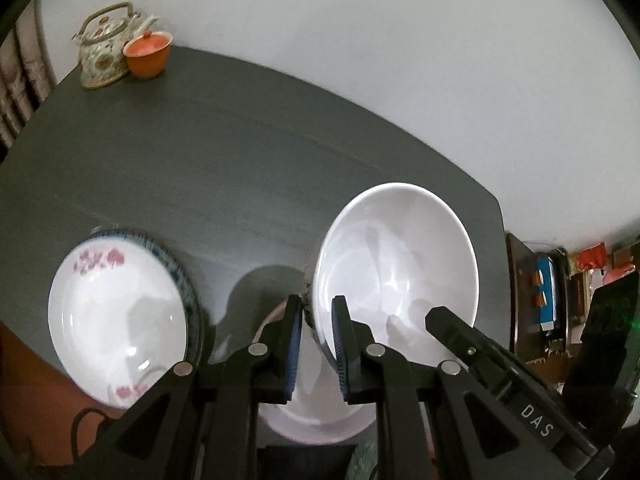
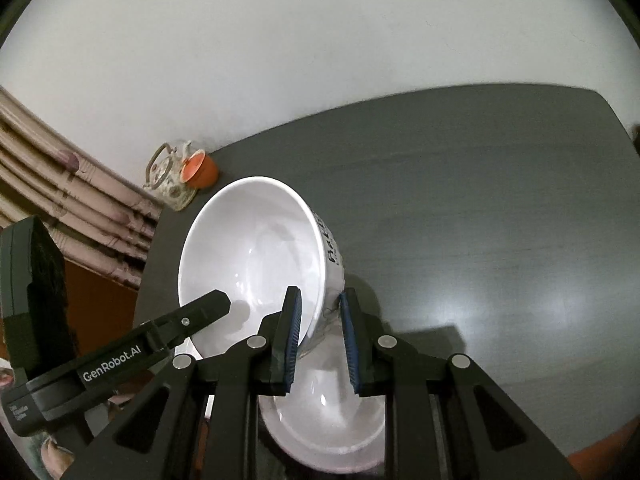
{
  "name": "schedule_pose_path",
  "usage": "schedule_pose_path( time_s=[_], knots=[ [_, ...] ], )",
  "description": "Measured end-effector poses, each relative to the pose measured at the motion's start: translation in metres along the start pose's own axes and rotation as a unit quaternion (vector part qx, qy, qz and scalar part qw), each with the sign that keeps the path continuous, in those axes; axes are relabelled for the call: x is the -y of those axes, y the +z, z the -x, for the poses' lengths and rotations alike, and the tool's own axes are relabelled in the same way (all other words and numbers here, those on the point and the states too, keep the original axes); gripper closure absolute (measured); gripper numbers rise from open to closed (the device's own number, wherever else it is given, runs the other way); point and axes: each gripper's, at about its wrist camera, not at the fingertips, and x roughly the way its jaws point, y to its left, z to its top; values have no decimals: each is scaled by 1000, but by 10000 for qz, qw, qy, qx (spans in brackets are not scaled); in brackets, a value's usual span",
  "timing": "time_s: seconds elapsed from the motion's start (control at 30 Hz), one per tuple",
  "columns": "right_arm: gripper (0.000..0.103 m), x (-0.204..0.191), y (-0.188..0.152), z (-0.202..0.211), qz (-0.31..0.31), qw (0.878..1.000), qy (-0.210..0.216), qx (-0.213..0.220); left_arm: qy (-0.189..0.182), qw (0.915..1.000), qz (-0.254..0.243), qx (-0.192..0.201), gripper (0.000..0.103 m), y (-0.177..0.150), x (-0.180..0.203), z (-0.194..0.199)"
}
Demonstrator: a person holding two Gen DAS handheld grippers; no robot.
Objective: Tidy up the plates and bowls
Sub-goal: 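Carry the small bowl with the left gripper over the nested bowls, then lower the small bowl into the white bowl with the left gripper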
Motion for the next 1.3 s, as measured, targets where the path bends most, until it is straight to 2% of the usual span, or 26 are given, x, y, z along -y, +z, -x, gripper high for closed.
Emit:
schedule_pose_path(
  time_s=[0.3,0.57,0.93,1.3],
  knots=[
    [82,-1,-42,-2,-70,9999,-47,-144,101,9996,2,-259,88,-34,-6,-12],
    [81,10,-70,-15,-204,9987,-143,-456,186,9990,-12,-402,88,-46,-12,-25],
    [81,14,-79,-35,-263,9967,-275,-718,310,9977,-46,-605,88,-53,-15,-44],
    [81,17,-83,-46,-261,9958,-397,-779,366,9968,-120,-699,88,-51,2,-62]
  ],
)
